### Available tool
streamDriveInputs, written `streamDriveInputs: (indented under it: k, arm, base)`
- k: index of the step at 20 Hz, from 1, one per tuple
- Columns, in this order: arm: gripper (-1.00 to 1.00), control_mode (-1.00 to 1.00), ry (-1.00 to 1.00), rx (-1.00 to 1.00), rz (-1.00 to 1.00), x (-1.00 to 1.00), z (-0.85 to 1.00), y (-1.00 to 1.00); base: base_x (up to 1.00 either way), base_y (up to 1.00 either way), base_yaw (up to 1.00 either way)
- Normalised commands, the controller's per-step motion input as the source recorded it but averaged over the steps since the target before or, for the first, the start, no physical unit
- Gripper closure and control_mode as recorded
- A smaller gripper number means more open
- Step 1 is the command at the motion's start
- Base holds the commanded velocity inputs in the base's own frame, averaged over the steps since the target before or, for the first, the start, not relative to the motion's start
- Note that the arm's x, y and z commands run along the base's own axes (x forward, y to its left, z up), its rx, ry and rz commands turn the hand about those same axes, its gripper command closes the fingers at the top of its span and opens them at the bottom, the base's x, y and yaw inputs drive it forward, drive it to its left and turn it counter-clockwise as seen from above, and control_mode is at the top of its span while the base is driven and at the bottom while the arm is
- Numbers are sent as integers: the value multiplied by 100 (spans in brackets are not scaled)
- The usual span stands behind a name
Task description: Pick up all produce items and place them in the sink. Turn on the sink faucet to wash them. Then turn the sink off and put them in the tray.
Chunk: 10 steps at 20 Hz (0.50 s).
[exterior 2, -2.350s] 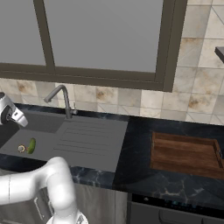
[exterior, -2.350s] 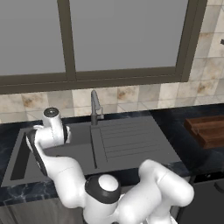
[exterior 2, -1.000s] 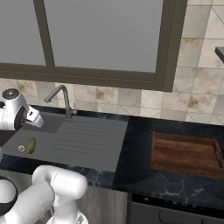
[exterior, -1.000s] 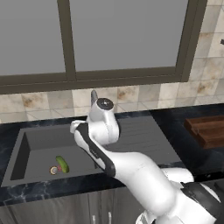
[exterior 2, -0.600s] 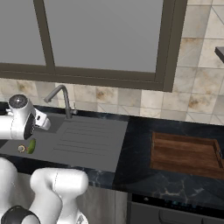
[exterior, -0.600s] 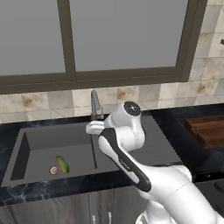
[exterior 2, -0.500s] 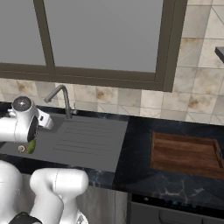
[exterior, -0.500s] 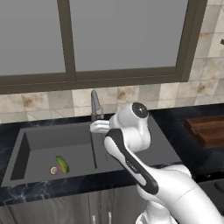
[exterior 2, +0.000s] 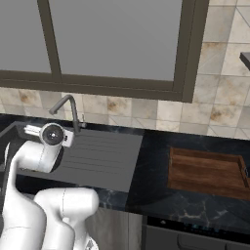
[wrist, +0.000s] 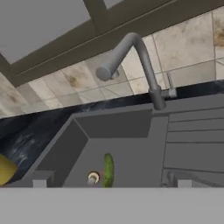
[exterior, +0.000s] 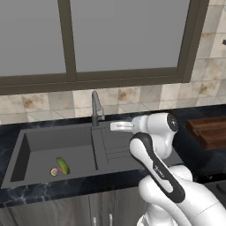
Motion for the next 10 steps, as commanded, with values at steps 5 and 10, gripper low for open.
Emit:
streamDriveInputs:
  k: [5, 10]
  arm:
    - [-100, -100, -19, -1, 12, 11, -3, -33]
    - [-100, -100, -25, -11, 20, 20, 0, -14]
  base:
    - [0, 0, 0]
    - [0, 0, 0]
